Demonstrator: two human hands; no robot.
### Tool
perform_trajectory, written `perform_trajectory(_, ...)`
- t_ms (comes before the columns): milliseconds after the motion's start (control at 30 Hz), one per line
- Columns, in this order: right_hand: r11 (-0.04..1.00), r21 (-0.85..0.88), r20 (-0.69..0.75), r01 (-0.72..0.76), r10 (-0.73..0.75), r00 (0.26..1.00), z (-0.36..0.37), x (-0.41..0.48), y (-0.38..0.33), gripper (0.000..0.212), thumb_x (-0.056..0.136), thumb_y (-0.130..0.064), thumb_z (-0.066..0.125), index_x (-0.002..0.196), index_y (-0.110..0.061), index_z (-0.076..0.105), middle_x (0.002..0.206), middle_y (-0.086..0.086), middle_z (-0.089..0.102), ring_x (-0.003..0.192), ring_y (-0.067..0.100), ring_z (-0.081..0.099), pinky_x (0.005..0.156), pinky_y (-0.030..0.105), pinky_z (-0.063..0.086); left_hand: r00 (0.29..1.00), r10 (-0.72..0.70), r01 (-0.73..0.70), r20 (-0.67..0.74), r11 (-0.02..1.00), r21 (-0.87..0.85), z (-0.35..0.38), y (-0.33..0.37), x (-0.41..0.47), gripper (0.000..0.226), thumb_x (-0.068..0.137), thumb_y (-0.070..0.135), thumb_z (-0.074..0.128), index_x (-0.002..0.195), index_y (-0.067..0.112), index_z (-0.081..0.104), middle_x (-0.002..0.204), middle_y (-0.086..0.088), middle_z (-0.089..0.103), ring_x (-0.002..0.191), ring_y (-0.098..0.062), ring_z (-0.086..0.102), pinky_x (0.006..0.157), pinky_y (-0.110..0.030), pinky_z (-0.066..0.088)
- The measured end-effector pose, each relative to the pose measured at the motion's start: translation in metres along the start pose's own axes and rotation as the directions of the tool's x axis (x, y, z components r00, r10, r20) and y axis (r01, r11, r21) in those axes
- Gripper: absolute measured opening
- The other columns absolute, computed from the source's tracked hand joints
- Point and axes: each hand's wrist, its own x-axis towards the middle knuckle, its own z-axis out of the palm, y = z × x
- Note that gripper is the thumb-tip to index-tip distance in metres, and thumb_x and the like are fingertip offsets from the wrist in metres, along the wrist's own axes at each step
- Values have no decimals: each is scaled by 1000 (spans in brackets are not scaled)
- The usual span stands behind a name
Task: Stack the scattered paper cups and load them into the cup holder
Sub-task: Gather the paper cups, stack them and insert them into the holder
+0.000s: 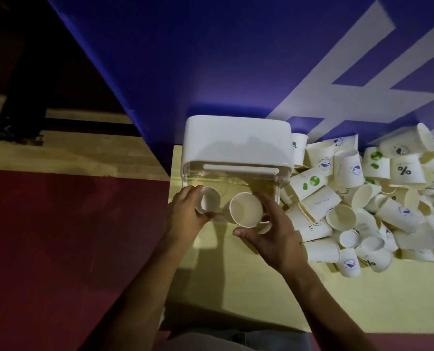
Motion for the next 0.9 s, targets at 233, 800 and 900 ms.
perform_trajectory(233, 993, -21, 62, 115, -113, 992, 30, 25, -11, 86, 75, -62, 81, 146, -29, 45, 142, -17, 54, 127, 5, 54, 98, 28, 52, 995, -46, 56, 87, 991, -121, 2, -10, 4, 94, 61, 40, 89, 145, 25, 48, 134, 1, 61, 120, -20, 60, 92, -42, 54)
perform_trajectory(800, 975, -200, 230, 97, -50, 972, 79, 62, 14, 80, 90, -56, 69, 157, -28, 36, 151, -3, 51, 135, 19, 49, 109, 38, 45, 990, -97, 127, 105, 935, -331, -11, -13, 4, 38, 98, 6, 61, 129, 27, 66, 105, 15, 70, 96, 1, 66, 72, -5, 45)
perform_trajectory(900, 967, -233, 259, 102, -39, 965, 80, 65, 18, 79, 91, -57, 67, 158, -32, 33, 152, -4, 50, 134, 18, 50, 106, 38, 47, 988, -97, 130, 117, 939, -320, -10, -14, 3, 40, 97, 7, 65, 132, 28, 65, 104, 15, 68, 94, 6, 64, 72, -3, 45)
